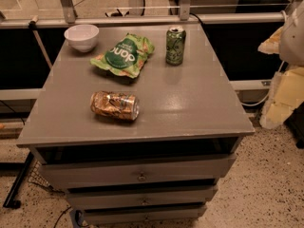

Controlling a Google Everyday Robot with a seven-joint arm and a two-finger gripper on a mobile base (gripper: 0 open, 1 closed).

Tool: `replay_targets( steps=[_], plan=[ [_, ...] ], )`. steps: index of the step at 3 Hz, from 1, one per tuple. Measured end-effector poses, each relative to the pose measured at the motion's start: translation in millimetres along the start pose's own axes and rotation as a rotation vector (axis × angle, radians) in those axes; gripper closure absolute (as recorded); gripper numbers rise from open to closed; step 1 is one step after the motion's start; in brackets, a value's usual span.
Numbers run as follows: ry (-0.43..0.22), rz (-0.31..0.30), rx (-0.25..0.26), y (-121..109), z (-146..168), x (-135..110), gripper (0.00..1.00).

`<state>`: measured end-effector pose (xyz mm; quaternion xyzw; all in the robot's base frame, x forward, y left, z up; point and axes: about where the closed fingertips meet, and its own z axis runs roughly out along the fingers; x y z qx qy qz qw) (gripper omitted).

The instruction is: Place orange can upright

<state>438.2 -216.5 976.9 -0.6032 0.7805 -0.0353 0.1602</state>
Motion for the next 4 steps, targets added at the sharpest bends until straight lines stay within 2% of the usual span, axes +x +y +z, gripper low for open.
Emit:
replay_targets(
  steps=[1,2,3,4],
  plan=[
    [-0.001,-0.005,-0.003,-2,3,-5,0.00],
    [-0.006,-0.031,-0.022,-10,18,-27,0.00],
    [-0.009,-0.104,-0.077,-20,48,-69,0.00],
    [-0.013,-0.093,-0.078,-24,55,-77,0.00]
  ],
)
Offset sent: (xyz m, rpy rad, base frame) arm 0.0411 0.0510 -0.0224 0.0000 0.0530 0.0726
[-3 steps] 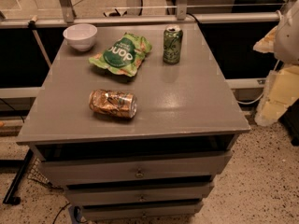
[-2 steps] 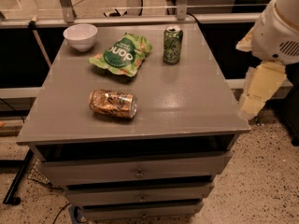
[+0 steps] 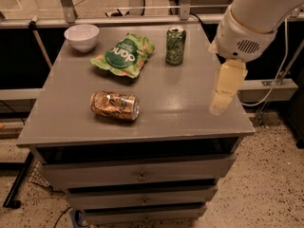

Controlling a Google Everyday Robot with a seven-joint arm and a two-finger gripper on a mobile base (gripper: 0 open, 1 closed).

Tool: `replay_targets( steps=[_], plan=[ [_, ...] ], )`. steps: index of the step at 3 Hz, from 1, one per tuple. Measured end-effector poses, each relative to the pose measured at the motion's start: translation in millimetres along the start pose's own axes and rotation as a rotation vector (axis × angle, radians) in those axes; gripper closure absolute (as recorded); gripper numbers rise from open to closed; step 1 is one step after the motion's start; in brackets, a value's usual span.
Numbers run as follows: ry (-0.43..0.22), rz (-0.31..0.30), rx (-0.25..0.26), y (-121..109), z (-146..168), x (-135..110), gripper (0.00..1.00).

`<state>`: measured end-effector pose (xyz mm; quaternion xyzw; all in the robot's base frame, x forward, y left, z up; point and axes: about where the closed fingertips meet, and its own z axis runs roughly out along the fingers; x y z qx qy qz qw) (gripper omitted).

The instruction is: Place orange can upright

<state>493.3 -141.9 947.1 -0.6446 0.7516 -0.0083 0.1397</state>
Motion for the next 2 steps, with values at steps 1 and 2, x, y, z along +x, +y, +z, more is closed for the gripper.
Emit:
replay_targets(
  steps=[1,2],
  plan=[
    [0.003,0.025,-0.022,-8,11,-21,0.00],
    [0.009,0.070,-0.041,-14,16,-52,0.00]
  ],
)
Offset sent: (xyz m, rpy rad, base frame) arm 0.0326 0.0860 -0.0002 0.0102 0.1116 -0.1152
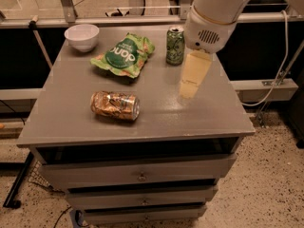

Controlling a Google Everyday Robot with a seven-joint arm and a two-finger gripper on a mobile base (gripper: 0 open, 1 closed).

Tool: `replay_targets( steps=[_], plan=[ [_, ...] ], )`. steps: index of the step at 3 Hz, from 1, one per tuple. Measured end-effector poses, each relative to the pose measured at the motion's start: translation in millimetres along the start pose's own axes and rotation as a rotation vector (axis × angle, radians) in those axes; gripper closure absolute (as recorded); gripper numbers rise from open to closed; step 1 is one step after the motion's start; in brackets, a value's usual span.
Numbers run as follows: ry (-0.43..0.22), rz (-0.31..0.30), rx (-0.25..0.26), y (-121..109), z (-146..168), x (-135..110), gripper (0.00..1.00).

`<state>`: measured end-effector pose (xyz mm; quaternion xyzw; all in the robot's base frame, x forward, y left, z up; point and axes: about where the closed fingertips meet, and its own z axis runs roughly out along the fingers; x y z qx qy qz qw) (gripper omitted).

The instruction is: Place orange can upright

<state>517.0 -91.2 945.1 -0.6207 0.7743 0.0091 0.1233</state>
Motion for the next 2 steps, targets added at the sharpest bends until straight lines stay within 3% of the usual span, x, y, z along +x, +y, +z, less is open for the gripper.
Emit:
replay_targets(
  steps=[2],
  plan=[
    [-0.044,0.098,-0.039,-3,14,-49,0.00]
  ],
)
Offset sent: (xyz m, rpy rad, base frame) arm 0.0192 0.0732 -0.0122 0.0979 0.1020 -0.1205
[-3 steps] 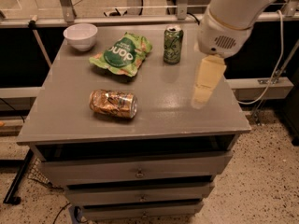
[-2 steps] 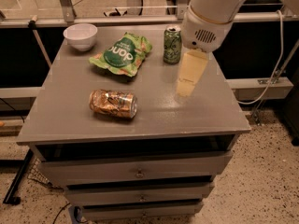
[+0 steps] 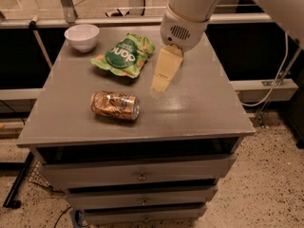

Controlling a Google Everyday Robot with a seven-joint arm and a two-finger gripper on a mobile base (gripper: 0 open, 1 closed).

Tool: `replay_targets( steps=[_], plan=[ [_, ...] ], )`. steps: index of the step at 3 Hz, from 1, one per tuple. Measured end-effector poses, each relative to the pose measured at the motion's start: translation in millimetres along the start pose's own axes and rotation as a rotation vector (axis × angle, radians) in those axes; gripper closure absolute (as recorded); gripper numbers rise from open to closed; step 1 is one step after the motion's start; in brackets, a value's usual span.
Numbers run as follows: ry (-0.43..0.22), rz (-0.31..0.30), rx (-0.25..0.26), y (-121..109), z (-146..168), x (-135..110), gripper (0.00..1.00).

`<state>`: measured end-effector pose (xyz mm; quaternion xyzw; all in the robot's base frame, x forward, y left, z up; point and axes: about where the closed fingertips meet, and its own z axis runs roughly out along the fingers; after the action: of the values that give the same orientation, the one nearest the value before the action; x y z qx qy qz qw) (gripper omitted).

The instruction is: Place orange can upright

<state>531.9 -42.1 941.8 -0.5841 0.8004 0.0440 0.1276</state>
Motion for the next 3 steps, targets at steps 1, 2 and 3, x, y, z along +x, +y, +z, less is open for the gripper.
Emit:
replay_targets(
  steps=[1,2,3],
  plan=[
    [-0.006,0.002,-0.037,-1,21,-20,0.00],
    [0.033,-0.075,-0.045,2,41,-41,0.00],
    [0.041,-0.077,-0.052,2,47,-55,0.00]
  ],
)
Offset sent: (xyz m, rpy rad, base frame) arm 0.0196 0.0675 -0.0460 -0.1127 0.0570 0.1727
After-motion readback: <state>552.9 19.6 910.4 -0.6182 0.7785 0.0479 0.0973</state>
